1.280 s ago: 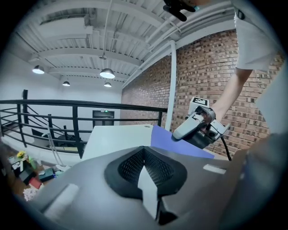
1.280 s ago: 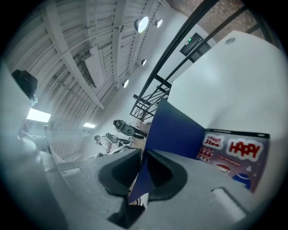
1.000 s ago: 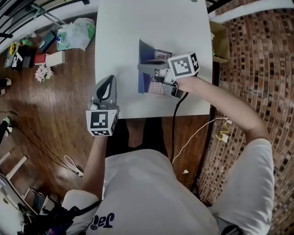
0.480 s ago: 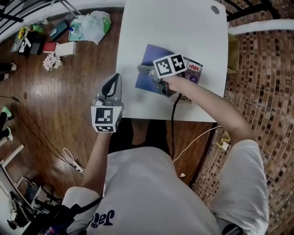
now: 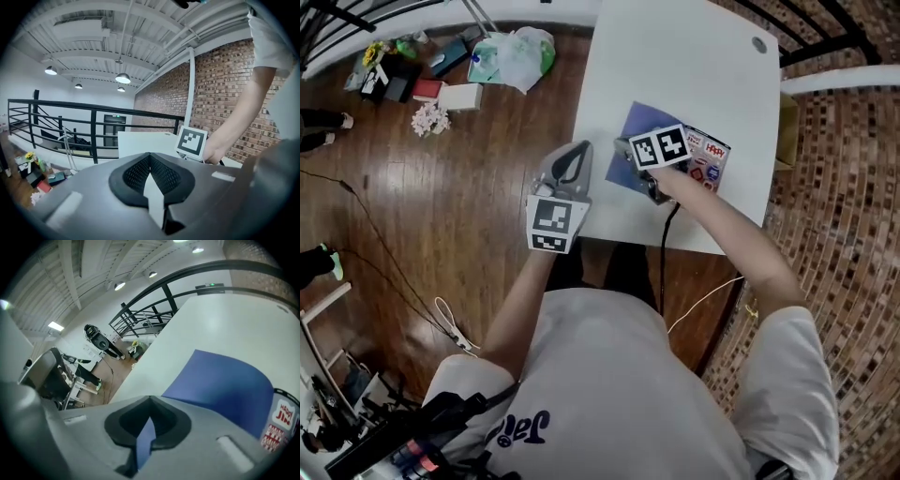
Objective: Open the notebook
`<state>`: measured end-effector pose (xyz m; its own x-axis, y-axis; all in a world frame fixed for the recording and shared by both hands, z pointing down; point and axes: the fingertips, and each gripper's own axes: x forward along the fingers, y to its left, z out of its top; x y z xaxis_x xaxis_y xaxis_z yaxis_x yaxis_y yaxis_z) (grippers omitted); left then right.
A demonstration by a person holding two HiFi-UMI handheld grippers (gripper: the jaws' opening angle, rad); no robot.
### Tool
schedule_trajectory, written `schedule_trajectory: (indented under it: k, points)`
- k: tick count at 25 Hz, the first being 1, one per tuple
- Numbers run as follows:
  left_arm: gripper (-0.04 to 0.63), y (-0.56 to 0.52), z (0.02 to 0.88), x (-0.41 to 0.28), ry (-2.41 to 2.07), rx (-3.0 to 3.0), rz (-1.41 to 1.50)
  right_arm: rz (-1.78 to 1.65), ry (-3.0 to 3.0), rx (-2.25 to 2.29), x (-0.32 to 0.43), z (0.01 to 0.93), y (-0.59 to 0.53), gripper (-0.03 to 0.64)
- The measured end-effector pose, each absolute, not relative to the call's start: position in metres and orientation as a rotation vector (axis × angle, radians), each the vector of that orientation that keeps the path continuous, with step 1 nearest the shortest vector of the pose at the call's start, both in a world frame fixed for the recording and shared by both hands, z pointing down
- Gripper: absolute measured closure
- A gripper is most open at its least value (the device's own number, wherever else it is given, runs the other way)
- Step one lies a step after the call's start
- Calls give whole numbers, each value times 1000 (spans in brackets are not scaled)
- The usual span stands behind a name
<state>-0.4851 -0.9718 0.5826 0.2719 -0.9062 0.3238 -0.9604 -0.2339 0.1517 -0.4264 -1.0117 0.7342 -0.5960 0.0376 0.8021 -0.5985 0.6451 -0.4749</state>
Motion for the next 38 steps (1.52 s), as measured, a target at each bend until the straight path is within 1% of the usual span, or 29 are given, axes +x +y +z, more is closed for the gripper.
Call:
schedule_trajectory:
  k: [3,8,14,17,19,21,24,31,35,38]
  points:
    - [579,-977,555,-482,-1705,2279,178,1016,-2092,493,-423,703,-1015,626]
    - [579,-983,513,-455,-1648,2391,93,943,-2370,645,-397,611,-1013,626]
    - [578,-973,483,-397,-1570,2523,30,741,-2607,989,-333,516,-991,626]
    - [579,-960,468,-362,-1554,2543,24,818,-2691,1197,-290,479,-969,626]
    - [578,-946,462,-337,-1557,2560,22,844,-2717,1314,-258,468,-946,626]
    - [580,-928,457,-313,-1577,2569,22,789,-2716,1370,-231,466,-919,626]
    - [578,-898,454,-274,-1620,2565,41,669,-2708,1332,-193,470,-875,626]
    - [580,-819,448,-184,-1753,2497,89,615,-2798,1229,-96,468,-799,626]
    - [578,-786,439,-164,-1769,2483,155,590,-2832,1207,-78,451,-777,626]
    - [580,-777,412,-165,-1790,2522,116,464,-2854,1226,-79,422,-768,626]
